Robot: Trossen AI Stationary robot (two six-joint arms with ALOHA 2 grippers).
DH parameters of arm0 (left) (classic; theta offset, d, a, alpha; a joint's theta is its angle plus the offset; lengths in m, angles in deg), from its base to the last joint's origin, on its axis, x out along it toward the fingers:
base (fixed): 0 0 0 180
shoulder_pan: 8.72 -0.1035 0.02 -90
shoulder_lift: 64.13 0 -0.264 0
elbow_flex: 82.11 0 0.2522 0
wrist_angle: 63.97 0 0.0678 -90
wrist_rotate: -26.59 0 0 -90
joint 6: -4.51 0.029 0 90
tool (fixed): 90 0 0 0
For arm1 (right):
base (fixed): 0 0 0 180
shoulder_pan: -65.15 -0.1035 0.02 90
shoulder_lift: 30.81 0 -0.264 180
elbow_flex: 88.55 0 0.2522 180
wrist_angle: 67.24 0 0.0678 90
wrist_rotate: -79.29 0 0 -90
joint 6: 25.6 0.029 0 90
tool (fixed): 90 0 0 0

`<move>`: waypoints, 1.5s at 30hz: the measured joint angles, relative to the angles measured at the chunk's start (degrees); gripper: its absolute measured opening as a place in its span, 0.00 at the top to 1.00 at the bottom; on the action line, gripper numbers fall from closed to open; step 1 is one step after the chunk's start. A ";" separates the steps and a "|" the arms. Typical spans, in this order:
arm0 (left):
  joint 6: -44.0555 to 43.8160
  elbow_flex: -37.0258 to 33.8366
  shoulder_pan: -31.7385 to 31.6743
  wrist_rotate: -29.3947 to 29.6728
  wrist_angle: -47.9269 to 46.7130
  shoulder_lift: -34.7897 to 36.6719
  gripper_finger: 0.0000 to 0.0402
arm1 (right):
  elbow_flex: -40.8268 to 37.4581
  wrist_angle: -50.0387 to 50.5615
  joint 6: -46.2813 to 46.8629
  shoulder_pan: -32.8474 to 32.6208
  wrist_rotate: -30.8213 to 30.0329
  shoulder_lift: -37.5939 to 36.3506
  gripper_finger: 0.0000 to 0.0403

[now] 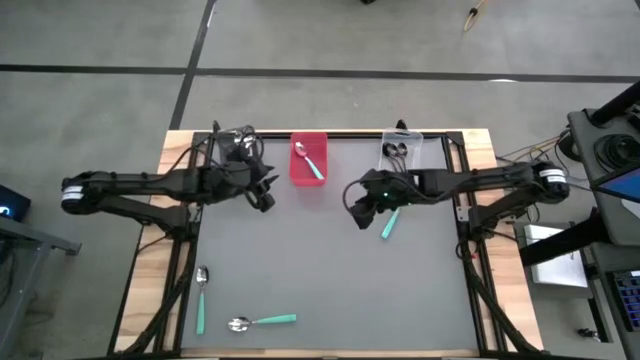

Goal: Sort silverware by color (type)
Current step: Put the blue spoon into the red bin

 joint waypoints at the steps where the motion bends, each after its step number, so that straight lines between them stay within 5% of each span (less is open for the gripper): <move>1: 0.39 0.00 0.00 0.00 0.14 0.29 0.74 | 0.93 2.16 0.40 0.00 0.09 0.57 0.65; 11: 3.12 0.00 0.00 0.00 0.42 1.91 0.74 | 8.69 24.61 5.37 0.00 0.26 6.67 0.65; 22: 6.96 0.00 0.00 0.02 0.43 1.86 0.74 | 8.24 40.36 15.19 0.00 1.25 9.05 0.65; 45: 14.80 0.02 0.00 0.05 -1.19 1.71 0.74 | 1.97 40.82 32.18 1.46 0.79 10.53 0.65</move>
